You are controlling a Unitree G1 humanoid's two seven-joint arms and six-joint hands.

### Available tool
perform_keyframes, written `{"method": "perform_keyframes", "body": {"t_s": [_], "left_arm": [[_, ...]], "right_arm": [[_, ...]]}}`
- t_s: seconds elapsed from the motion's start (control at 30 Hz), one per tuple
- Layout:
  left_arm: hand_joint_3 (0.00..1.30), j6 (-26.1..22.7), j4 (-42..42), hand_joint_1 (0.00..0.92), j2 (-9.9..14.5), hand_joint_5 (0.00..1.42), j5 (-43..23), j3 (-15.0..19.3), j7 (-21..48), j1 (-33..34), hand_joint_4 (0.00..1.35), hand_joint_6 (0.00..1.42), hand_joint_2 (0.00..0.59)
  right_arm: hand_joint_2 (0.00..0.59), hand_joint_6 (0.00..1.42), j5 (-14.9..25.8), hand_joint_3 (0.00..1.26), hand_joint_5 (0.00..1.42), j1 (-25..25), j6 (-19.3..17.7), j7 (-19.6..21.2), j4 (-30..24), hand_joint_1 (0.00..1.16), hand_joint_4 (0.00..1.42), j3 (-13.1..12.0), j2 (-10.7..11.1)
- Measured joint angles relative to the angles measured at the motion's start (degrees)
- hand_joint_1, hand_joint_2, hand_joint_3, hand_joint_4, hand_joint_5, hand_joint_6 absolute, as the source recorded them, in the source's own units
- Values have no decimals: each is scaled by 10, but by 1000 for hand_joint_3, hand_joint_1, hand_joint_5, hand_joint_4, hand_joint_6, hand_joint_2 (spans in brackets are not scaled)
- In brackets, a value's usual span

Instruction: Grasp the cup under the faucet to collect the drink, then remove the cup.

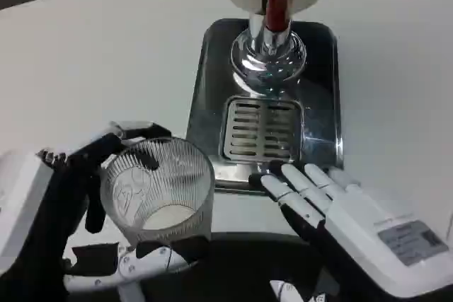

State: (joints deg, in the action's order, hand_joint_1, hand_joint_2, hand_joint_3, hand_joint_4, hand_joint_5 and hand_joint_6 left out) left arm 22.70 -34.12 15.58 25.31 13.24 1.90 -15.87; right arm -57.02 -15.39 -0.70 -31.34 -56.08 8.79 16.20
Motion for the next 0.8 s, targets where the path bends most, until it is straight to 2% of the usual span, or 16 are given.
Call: {"method": "perform_keyframes", "body": {"t_s": [0.5,0.8], "left_arm": [[972,0,1,591,3,1268,-1,2,0,4,1090,1424,0],[972,0,5,592,3,1268,-2,2,0,8,1090,1424,0]], "right_arm": [[545,0,-2,65,0,16,0,-7,3,375,0,5,-7],[545,0,-1,65,0,16,2,-12,3,375,0,-3,-7]]}}
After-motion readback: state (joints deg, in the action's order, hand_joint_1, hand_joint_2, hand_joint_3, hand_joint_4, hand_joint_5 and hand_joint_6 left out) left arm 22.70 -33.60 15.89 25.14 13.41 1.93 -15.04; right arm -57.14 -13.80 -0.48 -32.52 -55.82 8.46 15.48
